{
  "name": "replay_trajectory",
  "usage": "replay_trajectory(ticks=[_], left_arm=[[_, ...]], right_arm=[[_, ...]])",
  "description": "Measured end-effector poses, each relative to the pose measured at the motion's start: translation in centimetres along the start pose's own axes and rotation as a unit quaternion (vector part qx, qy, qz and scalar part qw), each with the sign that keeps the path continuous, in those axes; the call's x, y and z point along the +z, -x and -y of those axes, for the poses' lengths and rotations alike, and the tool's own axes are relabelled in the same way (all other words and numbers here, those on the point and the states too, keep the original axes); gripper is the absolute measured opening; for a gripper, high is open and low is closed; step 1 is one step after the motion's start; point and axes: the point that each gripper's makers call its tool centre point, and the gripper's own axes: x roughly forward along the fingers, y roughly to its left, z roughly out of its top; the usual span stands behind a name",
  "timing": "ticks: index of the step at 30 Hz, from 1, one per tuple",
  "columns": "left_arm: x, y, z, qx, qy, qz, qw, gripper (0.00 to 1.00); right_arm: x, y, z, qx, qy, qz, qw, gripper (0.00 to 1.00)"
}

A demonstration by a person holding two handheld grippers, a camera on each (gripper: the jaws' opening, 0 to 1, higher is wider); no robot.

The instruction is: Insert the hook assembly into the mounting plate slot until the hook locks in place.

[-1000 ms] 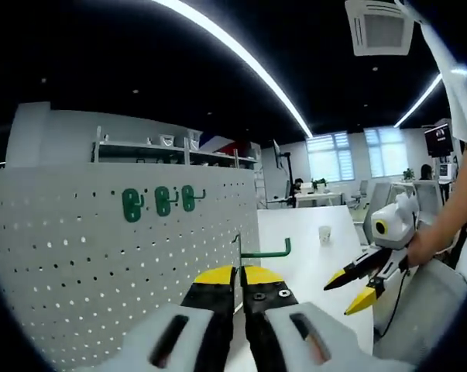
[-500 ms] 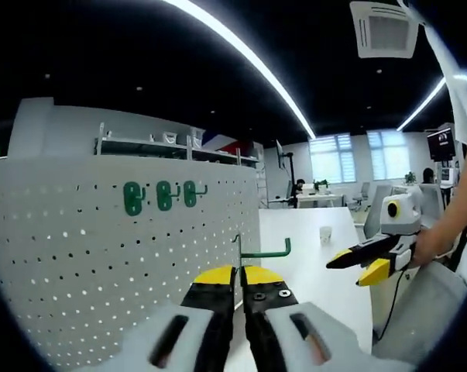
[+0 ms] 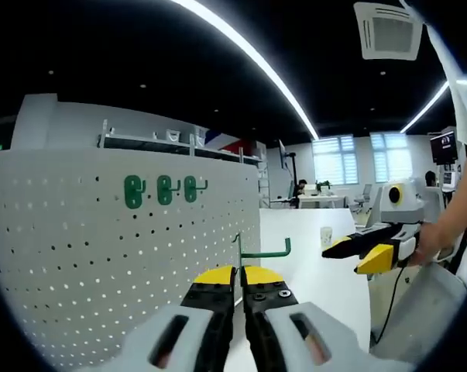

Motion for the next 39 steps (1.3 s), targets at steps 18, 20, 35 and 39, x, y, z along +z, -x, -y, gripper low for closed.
replay_trajectory(ticks=[18,20,35,39], left_arm=[[0.2,0.0,0.8,-0.002,0.005,0.007,1.0000,0.02],[0.3,0.1,0.8,-0.001,0.004,0.007,1.0000,0.02],[0.5,0.7,0.3,0.010,0.011,0.012,0.9998,0.02],[0.5,0.8,0.4,0.011,0.012,0.013,0.9998,0.02]], right_arm=[[1.6,-2.8,-1.5,0.026,-0.011,0.018,0.9994,0.33],[1.7,-3.1,-1.6,0.029,-0.012,0.020,0.9993,0.32],[3.3,-5.3,-2.7,0.052,-0.021,0.042,0.9975,0.20],[3.6,-5.7,-2.8,0.054,-0.028,0.045,0.9971,0.19]])
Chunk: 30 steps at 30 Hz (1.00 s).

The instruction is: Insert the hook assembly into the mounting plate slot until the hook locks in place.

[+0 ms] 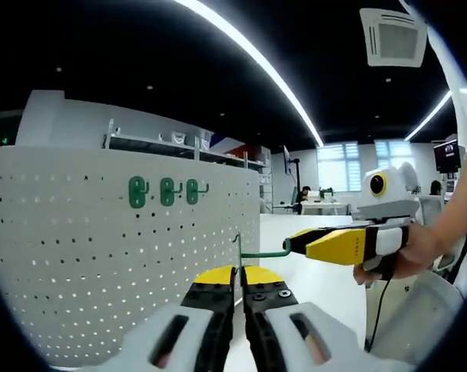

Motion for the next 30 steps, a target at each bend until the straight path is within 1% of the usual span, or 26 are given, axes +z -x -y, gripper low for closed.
replay_trajectory(ticks=[3,9,14,20,24,30], left_arm=[[0.1,0.0,0.0,0.001,0.003,0.002,1.0000,0.02],[0.1,0.2,0.0,0.004,0.007,0.003,1.0000,0.02],[0.1,0.3,0.0,0.006,0.004,0.003,1.0000,0.02],[0.2,0.3,0.5,0.002,0.004,0.004,1.0000,0.02],[0.2,0.2,0.8,0.000,0.001,0.005,1.0000,0.02],[0.2,0.2,1.0,-0.002,0.000,0.005,1.0000,0.02]], right_arm=[[-0.1,-0.3,-0.2,0.003,0.005,-0.004,1.0000,0.17],[-0.3,-0.9,-0.3,0.008,0.002,-0.007,0.9999,0.16],[-0.3,-1.5,-0.6,0.014,0.001,-0.009,0.9999,0.15],[-0.3,-1.9,-0.5,0.010,-0.004,-0.006,0.9999,0.13],[-0.5,-2.2,-0.4,0.004,-0.004,-0.010,0.9999,0.12],[-0.3,-2.6,-0.5,0.005,-0.009,-0.006,0.9999,0.10]])
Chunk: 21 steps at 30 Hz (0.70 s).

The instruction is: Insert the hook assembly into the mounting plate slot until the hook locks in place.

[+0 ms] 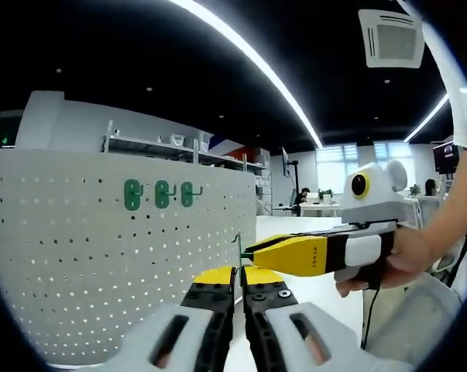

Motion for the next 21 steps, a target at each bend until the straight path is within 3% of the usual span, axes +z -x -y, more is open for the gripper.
replay_trajectory(ticks=[14,21], left_arm=[[0.24,0.01,-0.38,0.010,0.003,0.001,0.9999,0.02],[0.01,0.00,-0.29,0.002,0.001,-0.003,1.0000,0.02]], right_arm=[[-0.16,-0.63,0.62,-0.020,-0.038,0.002,0.9991,0.03],[-0.11,-0.45,0.55,-0.029,-0.031,0.002,0.9991,0.02]])
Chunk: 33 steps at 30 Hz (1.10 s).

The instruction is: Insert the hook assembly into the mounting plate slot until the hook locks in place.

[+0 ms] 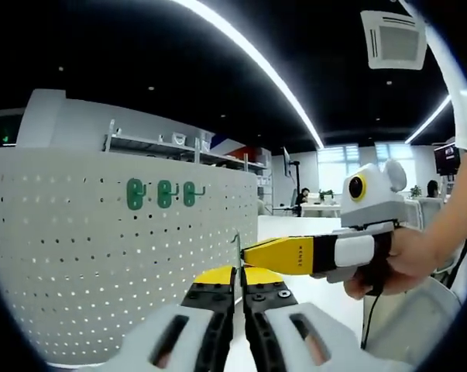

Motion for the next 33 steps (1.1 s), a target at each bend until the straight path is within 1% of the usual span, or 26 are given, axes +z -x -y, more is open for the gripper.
replay_trajectory(ticks=[3,8,11,15,17,18,20,21,22,24,27,29,30,33], left_arm=[[0.1,0.0,0.0,0.002,0.001,0.002,1.0000,0.02],[0.1,0.0,0.0,0.000,0.005,0.000,1.0000,0.02],[0.1,0.0,0.1,-0.001,-0.004,-0.004,1.0000,0.03],[0.1,0.0,0.1,-0.003,-0.002,-0.008,1.0000,0.04],[0.0,0.0,0.0,-0.004,-0.009,-0.010,0.9999,0.05],[0.0,0.1,0.0,-0.002,-0.021,-0.013,0.9997,0.06],[-0.1,0.0,0.1,-0.002,-0.023,-0.020,0.9995,0.18],[-0.3,0.0,-0.2,0.007,-0.030,-0.026,0.9992,0.25],[-0.3,0.0,-0.4,0.013,-0.056,-0.024,0.9981,0.34],[-0.7,-0.1,-0.6,0.016,-0.041,-0.032,0.9985,0.47],[-1.1,-0.1,-1.0,0.025,-0.034,-0.036,0.9985,0.61],[-1.5,-0.1,-1.2,0.032,-0.025,-0.043,0.9982,0.68],[-2.0,-0.1,-1.3,0.033,-0.016,-0.054,0.9979,0.71],[-2.1,0.0,-1.3,0.034,-0.024,-0.055,0.9976,0.71]], right_arm=[[0.1,0.0,0.1,0.000,-0.009,0.004,1.0000,0.02],[0.0,0.0,0.0,0.001,-0.008,0.003,1.0000,0.01],[0.0,0.1,0.0,-0.001,-0.005,0.003,1.0000,0.01],[0.1,0.1,-0.1,0.000,-0.005,0.001,1.0000,0.01],[0.1,0.0,-0.1,0.001,-0.005,0.000,1.0000,0.01],[0.1,0.0,0.0,-0.002,-0.004,0.000,1.0000,0.01],[0.2,0.0,0.3,-0.004,-0.010,0.002,0.9999,0.01],[0.2,0.1,0.4,-0.004,-0.012,0.002,0.9999,0.01],[0.1,0.1,0.4,-0.004,-0.011,0.000,0.9999,0.01],[0.2,0.2,0.5,-0.005,-0.020,0.003,0.9998,0.01],[0.1,0.4,0.6,-0.008,-0.019,0.002,0.9998,0.01],[0.0,0.5,0.6,-0.008,-0.021,0.001,0.9997,0.01],[0.0,0.5,0.7,-0.009,-0.023,0.001,0.9997,0.01],[-0.1,0.6,1.0,-0.013,-0.031,0.002,0.9994,0.01]])
